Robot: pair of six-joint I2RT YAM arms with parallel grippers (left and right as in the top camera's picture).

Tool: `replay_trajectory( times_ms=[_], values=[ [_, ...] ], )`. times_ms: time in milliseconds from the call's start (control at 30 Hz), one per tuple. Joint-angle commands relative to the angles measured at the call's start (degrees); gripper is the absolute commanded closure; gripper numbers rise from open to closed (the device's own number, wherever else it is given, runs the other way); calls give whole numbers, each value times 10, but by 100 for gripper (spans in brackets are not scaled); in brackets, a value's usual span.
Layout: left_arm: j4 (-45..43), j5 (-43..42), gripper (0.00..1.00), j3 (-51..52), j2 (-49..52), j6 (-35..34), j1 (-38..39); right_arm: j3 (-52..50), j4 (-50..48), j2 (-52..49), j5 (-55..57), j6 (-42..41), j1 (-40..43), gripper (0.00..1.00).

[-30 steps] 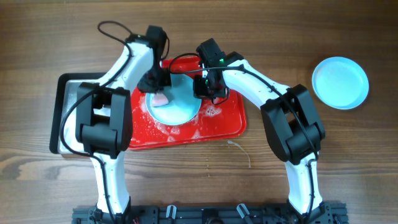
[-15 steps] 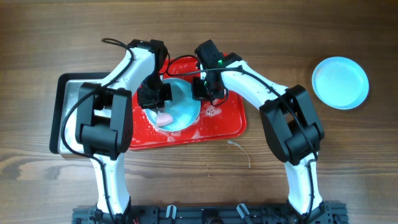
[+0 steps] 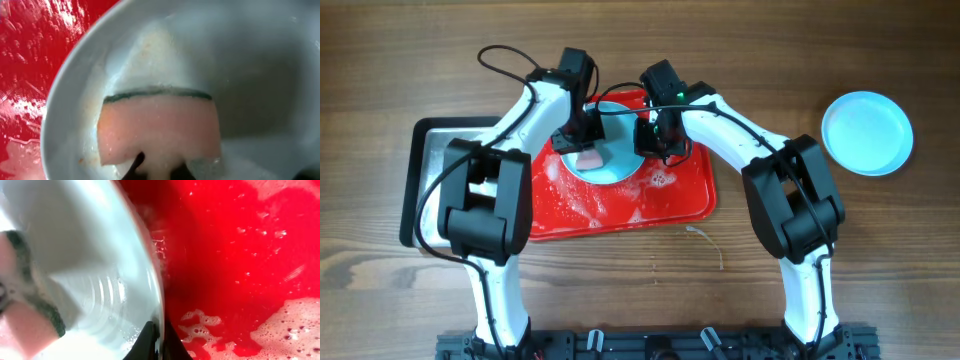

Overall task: Clean dirty plates on tray and stack at the side
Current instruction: 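Continue scrubbing the plate's near side with the left sponge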

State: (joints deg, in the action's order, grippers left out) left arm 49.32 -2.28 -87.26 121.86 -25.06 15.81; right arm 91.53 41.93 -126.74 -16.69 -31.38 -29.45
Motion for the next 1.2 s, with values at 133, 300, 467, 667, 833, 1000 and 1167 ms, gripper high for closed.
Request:
replay_trajectory(
  times_ms=[133,300,467,667,833,1000,1167],
  values=[
    [-59,-31,96,27,48,-19,73,-20,4,-31,16,13,-13,96],
    [-67,-69,96,21,48,57,93,-20,3,-31,15,14,-13,96],
    [-85,-51,96,21,48,77,90,-20,3,-31,15,14,-13,96],
    [-74,52,96,21,48,-32,46,-20,4,-31,16,14,-13,96],
    [-10,23,96,21,48,-38,-22,-20,4,-31,15,14,-13,96],
    [55,-9,96,21,48,22,-83,-20,4,-31,15,14,-13,96],
    [84,-6,96,19,48,54,-101,-20,3,-31,15,14,-13,96]
  ],
)
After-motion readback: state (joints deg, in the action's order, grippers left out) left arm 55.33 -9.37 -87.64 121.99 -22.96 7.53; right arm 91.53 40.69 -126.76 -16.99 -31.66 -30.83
